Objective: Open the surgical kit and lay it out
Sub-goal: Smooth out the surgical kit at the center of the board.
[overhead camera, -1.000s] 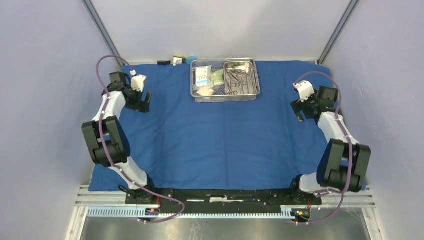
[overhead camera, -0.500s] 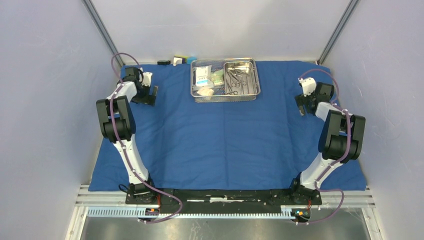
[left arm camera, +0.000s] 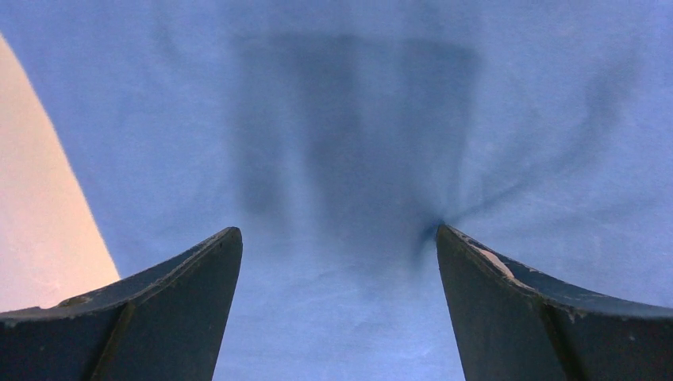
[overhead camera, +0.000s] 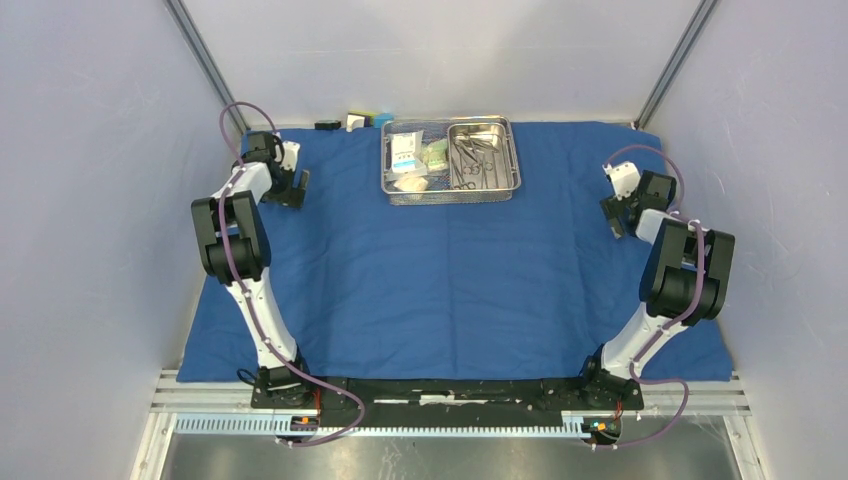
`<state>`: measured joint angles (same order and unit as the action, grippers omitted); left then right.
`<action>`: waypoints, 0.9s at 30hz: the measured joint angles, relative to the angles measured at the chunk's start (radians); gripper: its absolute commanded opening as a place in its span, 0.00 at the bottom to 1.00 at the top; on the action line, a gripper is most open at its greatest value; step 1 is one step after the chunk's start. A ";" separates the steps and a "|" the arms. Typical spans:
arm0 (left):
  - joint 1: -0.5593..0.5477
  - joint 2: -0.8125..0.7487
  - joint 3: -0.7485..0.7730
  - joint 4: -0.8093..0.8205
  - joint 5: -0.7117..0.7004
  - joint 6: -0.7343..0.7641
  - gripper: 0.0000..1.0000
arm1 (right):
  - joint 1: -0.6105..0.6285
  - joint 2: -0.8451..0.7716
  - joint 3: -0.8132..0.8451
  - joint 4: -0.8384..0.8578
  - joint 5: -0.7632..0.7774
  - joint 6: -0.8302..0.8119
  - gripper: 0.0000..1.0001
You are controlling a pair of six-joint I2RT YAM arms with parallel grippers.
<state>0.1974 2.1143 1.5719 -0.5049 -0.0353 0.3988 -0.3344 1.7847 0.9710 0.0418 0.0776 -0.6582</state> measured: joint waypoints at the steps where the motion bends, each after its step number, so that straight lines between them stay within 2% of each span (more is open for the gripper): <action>1: 0.002 0.000 0.000 0.008 -0.010 0.003 0.97 | -0.003 0.002 0.000 0.004 0.005 -0.006 0.86; 11: 0.028 -0.006 -0.026 0.074 -0.040 0.024 0.98 | -0.065 0.010 -0.003 0.026 0.018 -0.056 0.85; 17: 0.046 -0.018 -0.040 0.094 -0.039 0.026 1.00 | -0.080 -0.019 -0.023 0.008 -0.028 -0.061 0.87; 23: 0.074 -0.090 -0.100 0.079 -0.023 0.025 1.00 | -0.081 -0.145 -0.039 -0.082 -0.159 -0.045 0.91; 27: 0.078 -0.237 -0.176 0.060 0.075 0.029 1.00 | -0.063 -0.275 -0.039 -0.152 -0.264 -0.052 0.93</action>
<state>0.2752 1.8774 1.3960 -0.4450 0.0399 0.4274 -0.3969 1.5097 0.9321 -0.1104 -0.1860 -0.7101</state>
